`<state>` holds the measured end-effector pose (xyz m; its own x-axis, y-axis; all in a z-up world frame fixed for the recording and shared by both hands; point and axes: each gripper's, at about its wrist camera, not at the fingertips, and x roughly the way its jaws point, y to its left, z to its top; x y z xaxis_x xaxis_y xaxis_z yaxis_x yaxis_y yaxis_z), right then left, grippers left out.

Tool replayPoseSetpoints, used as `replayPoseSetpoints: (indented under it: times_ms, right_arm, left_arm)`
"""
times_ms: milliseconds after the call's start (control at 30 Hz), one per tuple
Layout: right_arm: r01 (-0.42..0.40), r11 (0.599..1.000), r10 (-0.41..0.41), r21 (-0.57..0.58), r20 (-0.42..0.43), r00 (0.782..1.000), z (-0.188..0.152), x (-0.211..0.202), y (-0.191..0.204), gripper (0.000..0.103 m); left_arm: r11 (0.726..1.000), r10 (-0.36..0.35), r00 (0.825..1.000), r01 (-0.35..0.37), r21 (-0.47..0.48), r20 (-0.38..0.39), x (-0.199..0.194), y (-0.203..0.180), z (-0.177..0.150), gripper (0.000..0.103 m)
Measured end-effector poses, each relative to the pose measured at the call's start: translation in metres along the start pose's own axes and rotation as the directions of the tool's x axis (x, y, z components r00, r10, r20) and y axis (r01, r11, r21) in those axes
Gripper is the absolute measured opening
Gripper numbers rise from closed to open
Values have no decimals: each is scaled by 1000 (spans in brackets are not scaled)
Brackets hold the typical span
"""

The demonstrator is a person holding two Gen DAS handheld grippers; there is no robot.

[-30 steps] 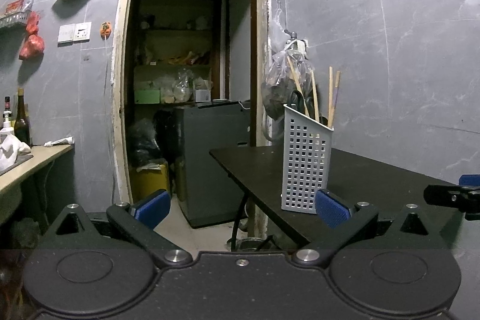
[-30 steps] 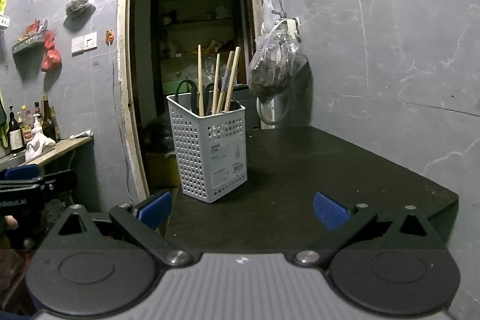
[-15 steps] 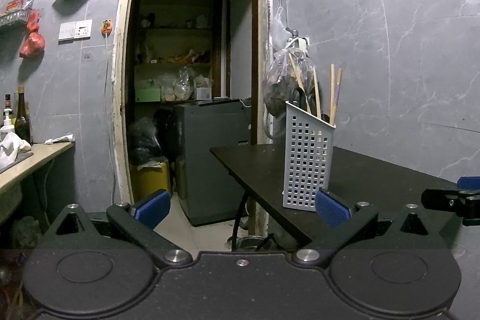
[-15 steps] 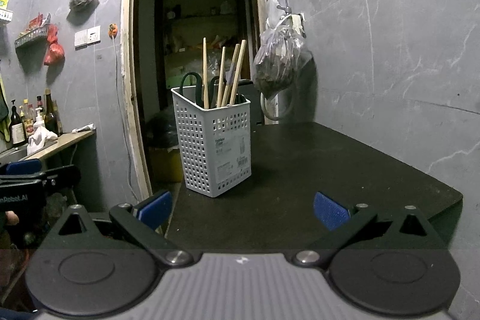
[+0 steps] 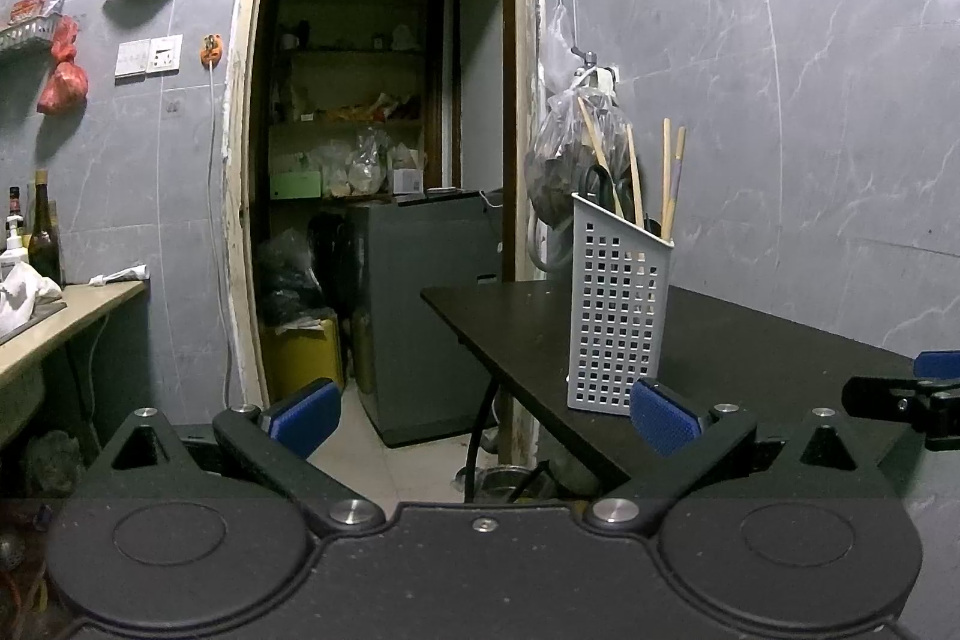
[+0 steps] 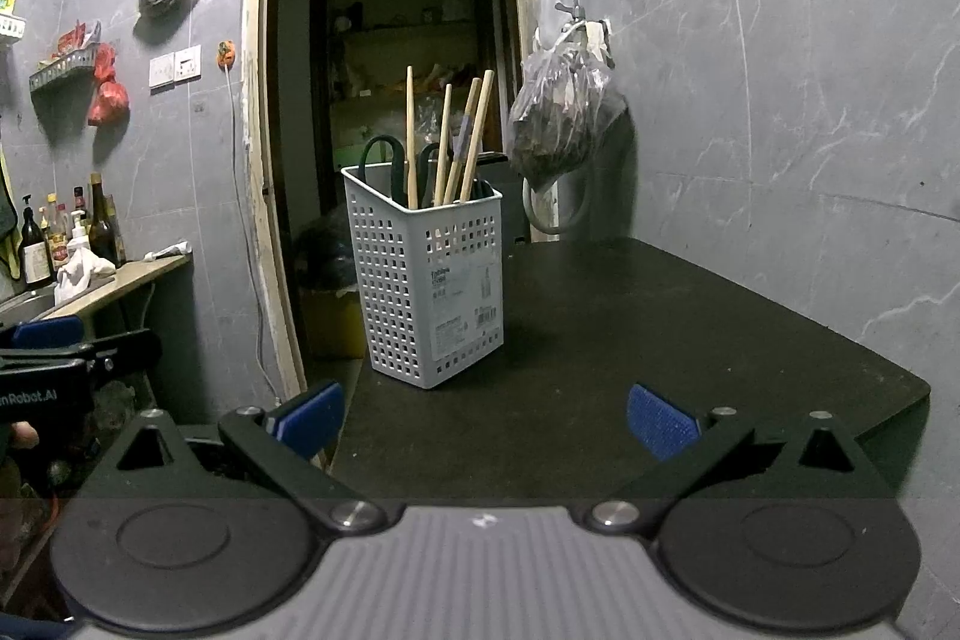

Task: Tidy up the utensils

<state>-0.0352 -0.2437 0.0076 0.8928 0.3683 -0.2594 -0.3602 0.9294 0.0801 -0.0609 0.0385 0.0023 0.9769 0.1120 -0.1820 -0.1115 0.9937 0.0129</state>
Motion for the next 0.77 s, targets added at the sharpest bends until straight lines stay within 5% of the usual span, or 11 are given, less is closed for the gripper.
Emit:
replayPoseSetpoints:
  times_ms: [767]
  right_arm:
    - [-3, 1000, 3, 5, -20, 1000, -2, 8, -2, 103]
  left_arm:
    - [1000, 0, 1000, 0, 16, -9, 4, -2, -3, 102]
